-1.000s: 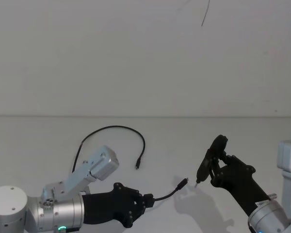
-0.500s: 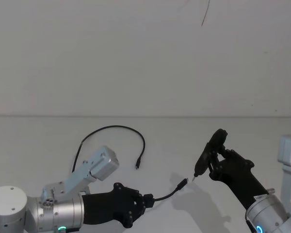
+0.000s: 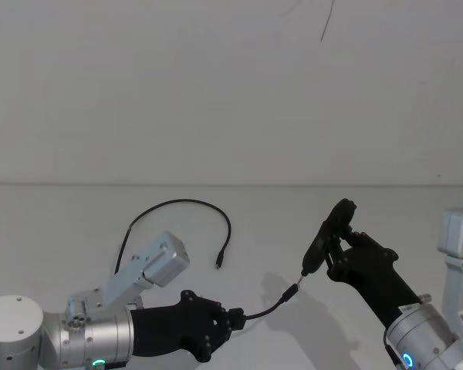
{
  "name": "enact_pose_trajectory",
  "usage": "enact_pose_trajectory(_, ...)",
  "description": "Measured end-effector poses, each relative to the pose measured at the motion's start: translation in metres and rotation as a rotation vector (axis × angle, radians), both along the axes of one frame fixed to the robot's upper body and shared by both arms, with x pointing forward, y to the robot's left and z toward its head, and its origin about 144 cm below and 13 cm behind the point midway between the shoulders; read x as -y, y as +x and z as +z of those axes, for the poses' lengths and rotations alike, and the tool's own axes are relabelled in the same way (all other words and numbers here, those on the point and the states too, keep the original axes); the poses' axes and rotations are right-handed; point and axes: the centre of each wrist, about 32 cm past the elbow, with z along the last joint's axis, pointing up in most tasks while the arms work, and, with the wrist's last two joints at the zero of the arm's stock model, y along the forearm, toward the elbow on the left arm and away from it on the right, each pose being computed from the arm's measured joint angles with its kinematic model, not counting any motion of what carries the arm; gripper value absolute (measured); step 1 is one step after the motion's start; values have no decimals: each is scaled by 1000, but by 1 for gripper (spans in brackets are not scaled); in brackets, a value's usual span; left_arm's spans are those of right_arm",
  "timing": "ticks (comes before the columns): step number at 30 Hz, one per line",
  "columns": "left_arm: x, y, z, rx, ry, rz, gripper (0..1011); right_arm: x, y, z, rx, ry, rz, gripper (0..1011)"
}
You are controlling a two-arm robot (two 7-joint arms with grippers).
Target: Pick up the data cable with the one hand.
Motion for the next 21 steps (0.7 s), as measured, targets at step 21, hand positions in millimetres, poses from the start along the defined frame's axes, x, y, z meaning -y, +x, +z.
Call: enact_pose_trajectory(21,0,0,0,0,0,0,43,-3,1,3,6,-37,19,269)
